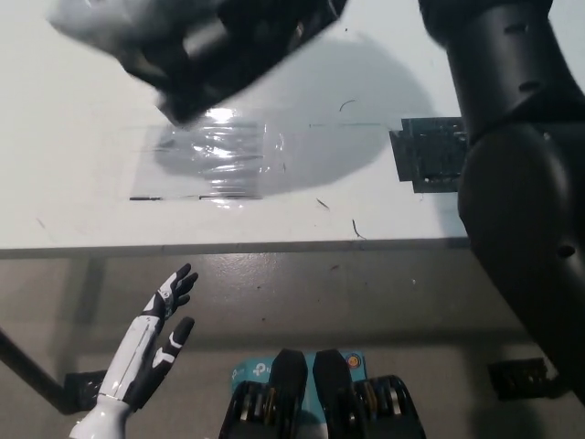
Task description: Use the right hand to pick up a small rectangular container and put it into a plastic bag and lift the bag
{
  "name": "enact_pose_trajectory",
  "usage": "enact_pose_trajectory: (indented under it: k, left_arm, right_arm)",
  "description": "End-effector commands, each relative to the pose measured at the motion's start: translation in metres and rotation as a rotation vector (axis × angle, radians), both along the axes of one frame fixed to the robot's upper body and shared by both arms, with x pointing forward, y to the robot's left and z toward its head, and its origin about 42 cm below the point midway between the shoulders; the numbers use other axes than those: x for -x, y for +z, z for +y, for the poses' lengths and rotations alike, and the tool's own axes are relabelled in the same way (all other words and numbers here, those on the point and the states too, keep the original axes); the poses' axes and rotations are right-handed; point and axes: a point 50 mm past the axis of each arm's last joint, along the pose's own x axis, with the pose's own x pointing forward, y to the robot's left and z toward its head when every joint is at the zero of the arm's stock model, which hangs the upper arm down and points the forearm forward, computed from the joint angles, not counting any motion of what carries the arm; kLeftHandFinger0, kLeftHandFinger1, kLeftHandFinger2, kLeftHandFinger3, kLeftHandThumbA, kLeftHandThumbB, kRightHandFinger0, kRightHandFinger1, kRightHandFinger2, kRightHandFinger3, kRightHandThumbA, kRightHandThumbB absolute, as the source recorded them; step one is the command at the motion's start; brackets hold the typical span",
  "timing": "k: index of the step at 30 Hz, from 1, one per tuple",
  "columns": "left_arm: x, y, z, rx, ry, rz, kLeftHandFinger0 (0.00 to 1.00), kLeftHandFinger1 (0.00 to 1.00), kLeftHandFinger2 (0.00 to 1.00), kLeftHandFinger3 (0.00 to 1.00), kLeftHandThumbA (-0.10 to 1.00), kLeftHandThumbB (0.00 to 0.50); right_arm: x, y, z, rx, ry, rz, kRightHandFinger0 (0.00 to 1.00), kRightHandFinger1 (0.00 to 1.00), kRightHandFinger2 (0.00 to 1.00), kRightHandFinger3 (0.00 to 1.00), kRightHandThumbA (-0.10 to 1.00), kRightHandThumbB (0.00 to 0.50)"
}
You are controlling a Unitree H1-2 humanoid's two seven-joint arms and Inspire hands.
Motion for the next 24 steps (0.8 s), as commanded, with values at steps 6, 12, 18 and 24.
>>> enact_pose_trajectory:
  k: [6, 12, 18, 24]
  left_arm:
    - [-0.008, 0.016, 0.000, -0.021, -0.011, -0.046, 1.00, 1.00, 1.00, 1.00, 0.93, 0.267]
    - [-0.006, 0.013, -0.004, -0.025, -0.021, -0.036, 1.00, 1.00, 1.00, 1.00, 0.94, 0.251]
    - [-0.004, 0.014, -0.009, -0.004, -0.019, -0.019, 1.00, 1.00, 1.00, 1.00, 0.91, 0.264]
    - [-0.005, 0.017, -0.006, -0.029, -0.028, -0.031, 1.00, 1.00, 1.00, 1.00, 0.89, 0.245]
  right_arm:
    - [0.077, 0.142, -0.017, -0.315, 0.116, -0.332, 0.00, 0.11, 0.69, 1.00, -0.10, 0.043]
    - [0.000, -0.005, -0.014, -0.149, -0.003, 0.022, 0.00, 0.12, 0.73, 1.00, -0.10, 0.057]
    - [-0.014, -0.037, -0.005, -0.119, 0.012, 0.156, 0.00, 0.00, 0.51, 1.00, -0.10, 0.105]
    - [0.018, 0.060, -0.014, -0.266, 0.065, -0.099, 0.00, 0.07, 0.75, 1.00, -0.10, 0.075]
